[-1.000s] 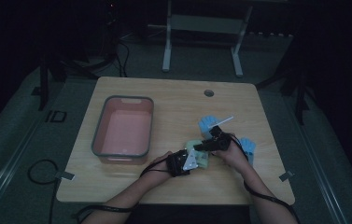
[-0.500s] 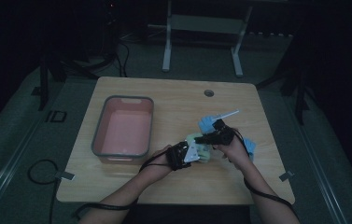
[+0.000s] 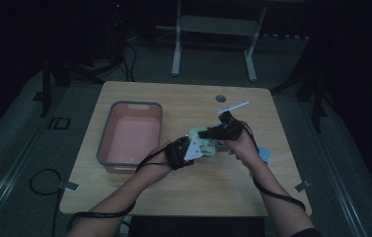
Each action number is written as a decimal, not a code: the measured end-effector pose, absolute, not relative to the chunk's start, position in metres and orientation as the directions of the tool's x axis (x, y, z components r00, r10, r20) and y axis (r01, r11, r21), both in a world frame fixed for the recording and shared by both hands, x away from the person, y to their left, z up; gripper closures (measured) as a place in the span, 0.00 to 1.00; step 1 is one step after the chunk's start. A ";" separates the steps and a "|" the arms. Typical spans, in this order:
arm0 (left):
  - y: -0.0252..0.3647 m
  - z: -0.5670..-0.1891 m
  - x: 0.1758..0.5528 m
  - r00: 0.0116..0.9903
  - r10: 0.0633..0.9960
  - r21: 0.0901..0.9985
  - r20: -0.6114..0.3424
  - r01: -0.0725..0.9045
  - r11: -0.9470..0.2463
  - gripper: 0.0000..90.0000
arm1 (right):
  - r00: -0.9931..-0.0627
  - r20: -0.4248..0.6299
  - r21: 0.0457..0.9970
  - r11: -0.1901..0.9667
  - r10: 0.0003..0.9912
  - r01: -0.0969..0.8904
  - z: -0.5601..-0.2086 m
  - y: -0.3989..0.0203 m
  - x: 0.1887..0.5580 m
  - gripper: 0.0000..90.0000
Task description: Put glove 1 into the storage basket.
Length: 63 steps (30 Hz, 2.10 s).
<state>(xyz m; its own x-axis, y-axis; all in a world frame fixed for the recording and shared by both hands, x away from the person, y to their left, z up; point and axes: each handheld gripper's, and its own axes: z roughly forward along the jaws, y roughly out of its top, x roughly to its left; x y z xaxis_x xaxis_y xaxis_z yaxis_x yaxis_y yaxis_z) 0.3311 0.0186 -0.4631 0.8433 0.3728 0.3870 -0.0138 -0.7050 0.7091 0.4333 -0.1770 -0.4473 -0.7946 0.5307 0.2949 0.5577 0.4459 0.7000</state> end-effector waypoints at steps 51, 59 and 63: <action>0.195 -0.489 0.346 0.792 0.483 0.654 0.372 0.145 -0.742 0.88 | -0.859 0.300 0.681 0.537 0.414 0.497 -0.473 0.024 0.474 0.82; 0.194 -0.498 0.360 0.822 0.474 0.615 0.317 0.202 -0.762 0.88 | -0.845 0.315 0.627 0.574 0.432 0.527 -0.490 0.030 0.483 0.77; 0.192 -0.500 0.365 0.842 0.460 0.582 0.283 0.230 -0.780 0.82 | -0.836 0.333 0.602 0.584 0.436 0.544 -0.490 0.030 0.486 0.67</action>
<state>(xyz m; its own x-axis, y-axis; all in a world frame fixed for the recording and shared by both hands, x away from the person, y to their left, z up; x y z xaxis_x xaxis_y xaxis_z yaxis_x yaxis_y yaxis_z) 0.3652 0.1923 -0.4997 0.8418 0.4595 0.2833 0.2301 -0.7802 0.5817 0.4858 0.0296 -0.4896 -0.8361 0.4360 0.3329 0.5443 0.5843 0.6020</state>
